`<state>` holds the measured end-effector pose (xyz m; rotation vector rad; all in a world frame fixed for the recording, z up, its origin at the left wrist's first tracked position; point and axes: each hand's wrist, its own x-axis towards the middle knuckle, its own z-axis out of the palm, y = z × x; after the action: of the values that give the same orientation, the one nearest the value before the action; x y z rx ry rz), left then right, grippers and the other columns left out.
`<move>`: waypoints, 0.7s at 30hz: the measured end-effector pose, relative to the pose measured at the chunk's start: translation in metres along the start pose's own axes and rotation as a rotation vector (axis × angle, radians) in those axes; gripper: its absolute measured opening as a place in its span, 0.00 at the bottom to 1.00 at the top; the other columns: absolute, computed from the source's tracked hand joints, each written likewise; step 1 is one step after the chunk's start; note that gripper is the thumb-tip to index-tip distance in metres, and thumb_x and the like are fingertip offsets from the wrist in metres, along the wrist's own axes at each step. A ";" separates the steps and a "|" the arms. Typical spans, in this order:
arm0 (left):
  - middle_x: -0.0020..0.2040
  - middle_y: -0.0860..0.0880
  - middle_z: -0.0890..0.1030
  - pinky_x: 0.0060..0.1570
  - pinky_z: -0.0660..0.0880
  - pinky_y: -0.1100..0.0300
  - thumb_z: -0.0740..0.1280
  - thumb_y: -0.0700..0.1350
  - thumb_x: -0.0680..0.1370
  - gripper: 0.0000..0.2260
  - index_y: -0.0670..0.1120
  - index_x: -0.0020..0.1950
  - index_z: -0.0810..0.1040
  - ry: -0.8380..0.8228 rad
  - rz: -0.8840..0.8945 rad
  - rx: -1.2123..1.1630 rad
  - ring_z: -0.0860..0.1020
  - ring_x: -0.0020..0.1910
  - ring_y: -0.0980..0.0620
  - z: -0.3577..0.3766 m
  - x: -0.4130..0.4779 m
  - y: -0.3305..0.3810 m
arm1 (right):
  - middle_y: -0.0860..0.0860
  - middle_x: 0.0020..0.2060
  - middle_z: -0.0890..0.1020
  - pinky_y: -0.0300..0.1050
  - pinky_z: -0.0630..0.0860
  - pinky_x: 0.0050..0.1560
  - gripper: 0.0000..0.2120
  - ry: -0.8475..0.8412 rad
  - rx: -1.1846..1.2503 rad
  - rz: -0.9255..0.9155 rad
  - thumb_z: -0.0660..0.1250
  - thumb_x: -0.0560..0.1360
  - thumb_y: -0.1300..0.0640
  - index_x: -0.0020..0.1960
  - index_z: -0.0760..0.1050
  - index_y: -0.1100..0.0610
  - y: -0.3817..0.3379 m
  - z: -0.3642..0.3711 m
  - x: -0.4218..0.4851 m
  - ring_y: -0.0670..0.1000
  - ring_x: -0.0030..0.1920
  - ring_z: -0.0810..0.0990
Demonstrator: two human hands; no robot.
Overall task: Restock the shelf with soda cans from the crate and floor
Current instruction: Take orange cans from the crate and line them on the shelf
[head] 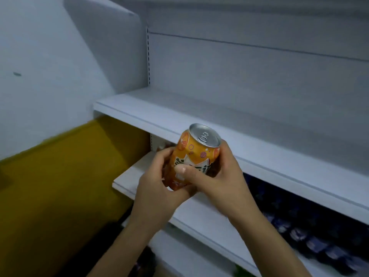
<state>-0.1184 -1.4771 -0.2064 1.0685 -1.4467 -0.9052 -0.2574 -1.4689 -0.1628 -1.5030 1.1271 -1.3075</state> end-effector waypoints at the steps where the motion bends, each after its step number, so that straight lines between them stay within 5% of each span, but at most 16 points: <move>1: 0.52 0.57 0.82 0.45 0.79 0.63 0.80 0.45 0.62 0.28 0.58 0.58 0.74 -0.002 0.020 -0.006 0.82 0.51 0.58 0.006 0.011 0.006 | 0.43 0.50 0.83 0.42 0.81 0.49 0.31 -0.010 -0.028 -0.028 0.79 0.64 0.56 0.62 0.69 0.45 -0.006 -0.010 0.008 0.42 0.50 0.83; 4: 0.51 0.54 0.83 0.48 0.80 0.58 0.78 0.40 0.62 0.28 0.56 0.58 0.74 -0.013 0.040 -0.026 0.82 0.51 0.54 0.017 0.044 0.018 | 0.39 0.49 0.82 0.37 0.80 0.47 0.31 -0.052 -0.143 -0.093 0.79 0.65 0.55 0.63 0.68 0.45 -0.017 -0.033 0.036 0.38 0.48 0.82; 10: 0.48 0.60 0.83 0.47 0.79 0.58 0.78 0.55 0.57 0.27 0.61 0.53 0.74 -0.082 -0.001 0.142 0.82 0.46 0.61 0.031 0.105 0.020 | 0.40 0.50 0.81 0.35 0.78 0.46 0.33 -0.045 -0.312 -0.085 0.78 0.65 0.50 0.65 0.68 0.47 -0.010 -0.057 0.101 0.38 0.48 0.80; 15: 0.46 0.56 0.84 0.48 0.80 0.55 0.80 0.50 0.59 0.25 0.56 0.53 0.76 -0.180 -0.059 0.238 0.82 0.44 0.59 0.031 0.171 -0.007 | 0.40 0.47 0.78 0.29 0.75 0.40 0.32 -0.008 -0.360 -0.015 0.78 0.65 0.50 0.63 0.67 0.49 0.019 -0.059 0.157 0.37 0.46 0.78; 21: 0.44 0.56 0.82 0.38 0.74 0.68 0.81 0.41 0.59 0.25 0.54 0.50 0.73 -0.245 -0.041 0.279 0.81 0.43 0.59 0.026 0.285 -0.037 | 0.42 0.50 0.79 0.30 0.75 0.45 0.32 0.050 -0.405 0.038 0.79 0.65 0.52 0.64 0.67 0.53 0.048 -0.050 0.256 0.39 0.48 0.79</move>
<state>-0.1460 -1.7601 -0.1572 1.2275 -1.7999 -0.9057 -0.2980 -1.7300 -0.1384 -1.7318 1.5127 -1.1408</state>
